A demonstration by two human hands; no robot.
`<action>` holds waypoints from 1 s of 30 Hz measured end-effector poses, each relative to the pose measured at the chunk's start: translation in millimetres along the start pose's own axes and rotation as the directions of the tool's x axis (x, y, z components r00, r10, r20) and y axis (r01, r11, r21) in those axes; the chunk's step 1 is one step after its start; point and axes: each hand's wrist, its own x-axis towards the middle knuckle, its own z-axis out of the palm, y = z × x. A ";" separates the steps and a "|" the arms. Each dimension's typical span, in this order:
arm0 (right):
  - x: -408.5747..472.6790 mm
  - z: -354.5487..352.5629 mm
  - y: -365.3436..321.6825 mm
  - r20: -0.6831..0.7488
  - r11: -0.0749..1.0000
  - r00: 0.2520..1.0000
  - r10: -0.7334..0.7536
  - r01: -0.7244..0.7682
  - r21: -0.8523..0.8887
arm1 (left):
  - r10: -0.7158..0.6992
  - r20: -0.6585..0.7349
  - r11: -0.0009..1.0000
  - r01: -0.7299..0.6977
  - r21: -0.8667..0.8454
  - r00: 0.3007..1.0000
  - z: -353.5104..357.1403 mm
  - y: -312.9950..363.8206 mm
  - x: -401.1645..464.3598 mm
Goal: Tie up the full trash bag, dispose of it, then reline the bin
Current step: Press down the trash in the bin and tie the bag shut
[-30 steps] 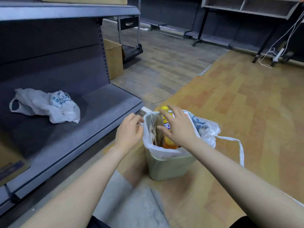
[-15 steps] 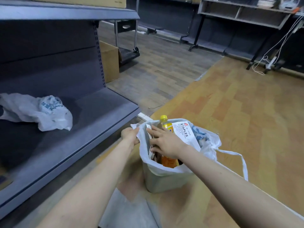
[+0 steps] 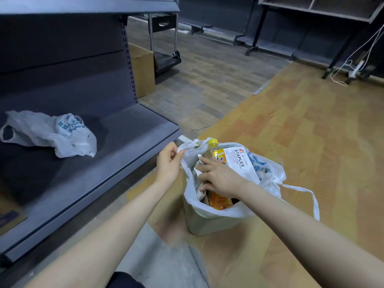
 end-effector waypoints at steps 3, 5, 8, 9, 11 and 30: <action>-0.5 -1.1 -4.2 0.003 1.000 1.000 -0.011 0.011 0.010 | -0.015 0.119 1.000 0.016 -0.010 0.993 -6.7 -0.7 -3.4; -0.2 -2.8 -8.5 0.007 1.000 1.000 -0.014 0.014 -0.015 | -0.039 0.194 0.996 0.022 0.087 0.980 -6.5 2.4 4.4; -4.2 -7.4 -12.4 0.016 0.999 1.000 -0.025 0.025 -0.025 | -0.153 0.311 0.918 0.019 0.395 0.938 8.3 10.2 22.8; -6.4 -8.5 -13.9 0.021 0.999 0.999 -0.041 0.042 -0.034 | -0.154 0.323 0.880 -0.019 0.475 0.934 16.1 14.5 27.5; -12.2 -9.2 -18.3 0.035 0.995 0.995 -0.096 0.096 -0.011 | -0.183 0.243 0.876 0.046 0.480 0.953 31.2 25.0 33.7; -26.4 -20.3 -41.0 0.161 0.964 0.977 -0.141 0.098 0.249 | -0.011 0.288 1.000 0.005 0.020 0.957 -38.6 85.8 3.5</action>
